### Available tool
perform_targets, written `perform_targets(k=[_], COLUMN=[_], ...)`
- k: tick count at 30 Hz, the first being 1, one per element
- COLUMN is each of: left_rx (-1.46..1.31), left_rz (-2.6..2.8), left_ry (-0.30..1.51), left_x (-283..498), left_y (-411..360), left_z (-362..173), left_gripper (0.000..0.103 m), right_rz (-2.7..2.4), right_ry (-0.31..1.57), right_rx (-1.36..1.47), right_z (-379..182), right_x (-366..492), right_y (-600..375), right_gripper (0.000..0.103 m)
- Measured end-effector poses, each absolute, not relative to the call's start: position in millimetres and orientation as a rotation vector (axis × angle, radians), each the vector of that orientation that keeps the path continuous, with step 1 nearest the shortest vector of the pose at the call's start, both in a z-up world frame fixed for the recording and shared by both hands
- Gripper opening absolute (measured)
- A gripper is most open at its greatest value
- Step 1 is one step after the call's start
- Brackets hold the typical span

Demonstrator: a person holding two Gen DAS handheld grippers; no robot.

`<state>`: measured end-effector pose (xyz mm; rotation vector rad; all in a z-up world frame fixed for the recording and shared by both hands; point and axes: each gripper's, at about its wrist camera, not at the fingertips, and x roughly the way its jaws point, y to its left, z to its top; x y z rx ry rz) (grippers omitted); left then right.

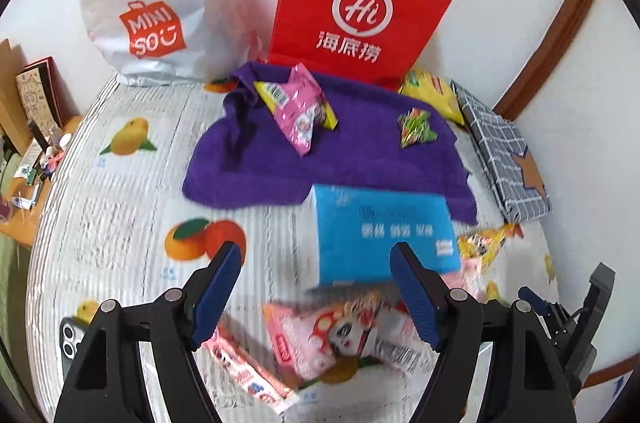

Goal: Organize snacks
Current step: 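Grasp the pink Lotso packet with the left gripper while the right grasps the blue snack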

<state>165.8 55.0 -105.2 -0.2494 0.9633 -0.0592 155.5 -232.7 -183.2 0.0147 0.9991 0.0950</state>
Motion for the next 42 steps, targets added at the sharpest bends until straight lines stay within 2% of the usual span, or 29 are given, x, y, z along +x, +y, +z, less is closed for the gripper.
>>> perform_targets(k=[5,9,11,13,15,19,36,37,39,41,42], left_rx=[-0.234,-0.209,-0.217,-0.232,-0.239,-0.242,-0.279,-0.281,-0.234,-0.189,-0.179], left_rz=[-0.059,-0.032,-0.026,-0.022,-0.011,0.001,0.091,0.099,0.119,0.115,0.108], left_ry=[0.979,0.982,0.981,0.981,0.993,1.008,1.104,1.116,1.105,1.101,1.089], left_x=[147.5,137.6,131.6,124.7,120.3,109.4,121.8,124.3,125.8,126.7,126.0], left_y=[59.4,64.2,68.4,73.3,77.1,81.7,88.9,89.1,87.0,85.3,85.5], left_z=[-122.3,-134.9,-141.0,-148.0,-154.8,-165.9,-203.7,-206.4,-206.9,-207.8,-207.1], left_gripper=[0.075,0.075,0.075,0.075,0.075,0.075,0.074,0.072,0.06,0.033,0.025], right_rz=[0.107,0.099,0.119,0.151,0.18,0.212,0.215,0.218,0.232,0.243,0.246], right_ry=[1.056,0.991,0.973,0.959,0.951,0.923,0.873,0.873,0.874,0.87,0.869], right_rx=[0.019,0.044,0.048,0.055,0.054,0.06,0.061,0.064,0.074,0.071,0.066], right_z=[-211.6,-215.3,-214.1,-212.9,-212.0,-208.8,-196.6,-196.8,-197.4,-198.8,-199.8], right_x=[143.0,132.1,130.1,126.7,123.7,116.1,94.0,94.3,96.1,96.3,96.6], right_y=[-229.1,-229.2,-226.6,-222.7,-217.3,-207.8,-203.7,-204.5,-205.1,-204.2,-203.6], right_gripper=[0.081,0.078,0.067,0.046,0.035,0.02,0.019,0.019,0.019,0.019,0.019])
